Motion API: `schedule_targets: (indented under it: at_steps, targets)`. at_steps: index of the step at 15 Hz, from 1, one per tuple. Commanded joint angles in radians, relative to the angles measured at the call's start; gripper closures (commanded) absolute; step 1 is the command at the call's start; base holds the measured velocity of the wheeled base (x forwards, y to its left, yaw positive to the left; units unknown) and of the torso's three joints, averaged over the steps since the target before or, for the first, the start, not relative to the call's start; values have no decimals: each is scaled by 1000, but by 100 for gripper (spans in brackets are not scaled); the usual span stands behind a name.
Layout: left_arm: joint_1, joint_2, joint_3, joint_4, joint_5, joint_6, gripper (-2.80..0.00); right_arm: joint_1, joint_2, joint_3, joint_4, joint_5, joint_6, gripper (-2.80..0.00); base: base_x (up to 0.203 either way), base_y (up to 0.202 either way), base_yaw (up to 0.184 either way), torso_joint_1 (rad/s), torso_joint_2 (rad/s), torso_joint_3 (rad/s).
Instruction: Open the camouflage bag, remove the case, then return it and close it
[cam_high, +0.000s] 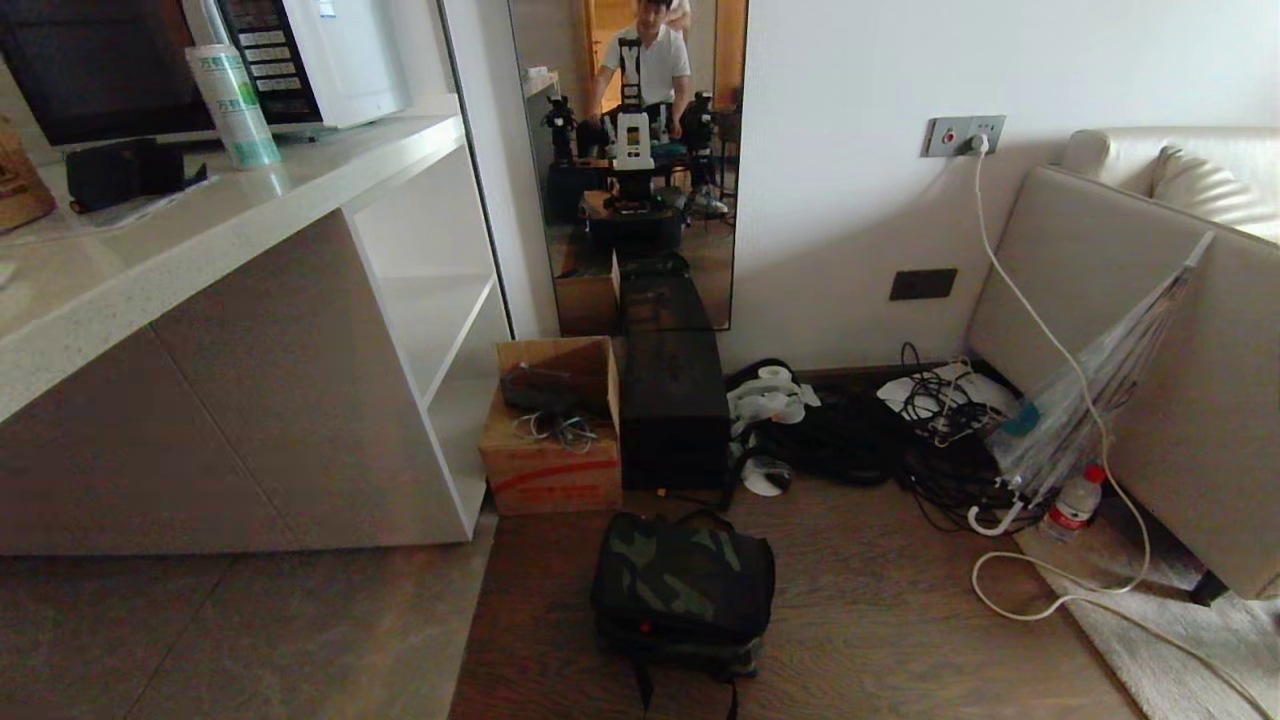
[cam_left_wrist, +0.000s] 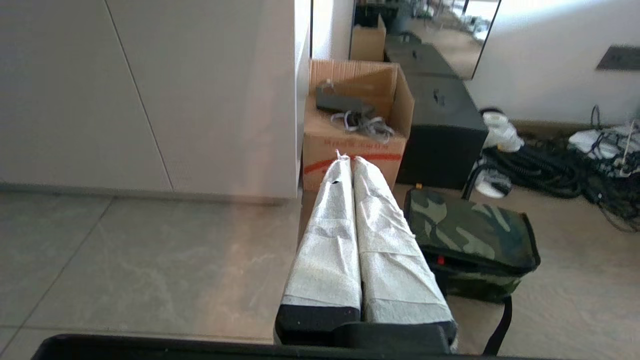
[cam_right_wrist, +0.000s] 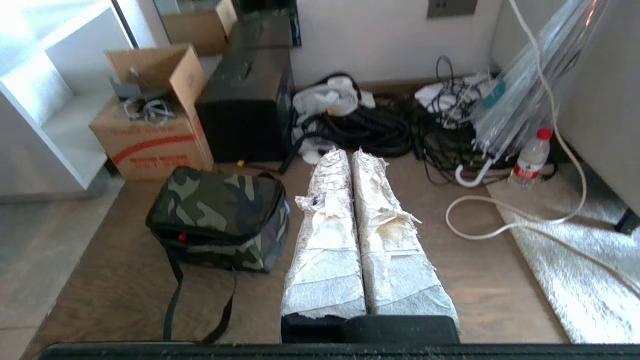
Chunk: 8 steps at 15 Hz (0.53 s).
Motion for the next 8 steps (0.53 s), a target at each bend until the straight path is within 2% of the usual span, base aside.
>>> schedule_targets:
  at_steps: [1,6,8]
  targets:
    - [0,0,9,0,0,-1,0,-1,2,1,-1,0,0,0,0,0,0,3,5,200]
    - [0,0,9,0,0,4,0,1,2,1,-1,0,0,0,0,0,0,4,3,199]
    - [0,0,9,0,0,4,0,1,2,0,-1,0,0,0,0,0,0,3,-1,80]
